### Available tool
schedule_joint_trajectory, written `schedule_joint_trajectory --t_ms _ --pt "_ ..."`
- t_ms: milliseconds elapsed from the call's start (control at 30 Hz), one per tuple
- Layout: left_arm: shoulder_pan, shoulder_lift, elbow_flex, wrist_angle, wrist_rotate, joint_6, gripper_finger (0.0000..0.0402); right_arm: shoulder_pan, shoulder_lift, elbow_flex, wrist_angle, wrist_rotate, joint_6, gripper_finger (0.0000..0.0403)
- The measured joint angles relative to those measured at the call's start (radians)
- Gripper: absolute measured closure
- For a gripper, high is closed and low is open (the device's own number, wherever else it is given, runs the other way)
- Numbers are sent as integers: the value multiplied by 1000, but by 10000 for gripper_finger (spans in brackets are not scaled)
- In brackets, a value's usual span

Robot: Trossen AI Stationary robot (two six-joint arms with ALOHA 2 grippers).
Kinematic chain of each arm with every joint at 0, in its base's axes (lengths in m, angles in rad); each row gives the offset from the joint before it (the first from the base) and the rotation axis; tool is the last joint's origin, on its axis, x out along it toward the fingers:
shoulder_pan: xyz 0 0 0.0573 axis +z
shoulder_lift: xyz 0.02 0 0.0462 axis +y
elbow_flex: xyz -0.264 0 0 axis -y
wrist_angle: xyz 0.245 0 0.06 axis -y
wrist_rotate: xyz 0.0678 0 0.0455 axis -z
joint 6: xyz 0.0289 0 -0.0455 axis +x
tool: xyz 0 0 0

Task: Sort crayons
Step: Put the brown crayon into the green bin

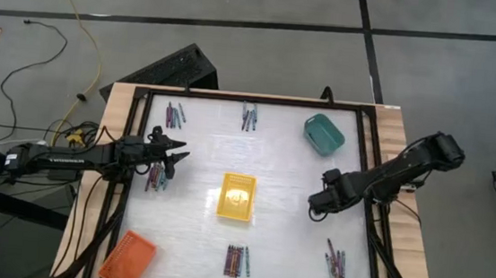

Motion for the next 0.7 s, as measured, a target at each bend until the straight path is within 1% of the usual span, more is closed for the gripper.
schedule_joint_trajectory --t_ms 300,700 --pt "0 0 0 0 0 0 235 -37 -3 -88 19 -3 0 323" --pt "0 0 0 0 0 -1 235 -45 -44 -181 162 -16 0 323"
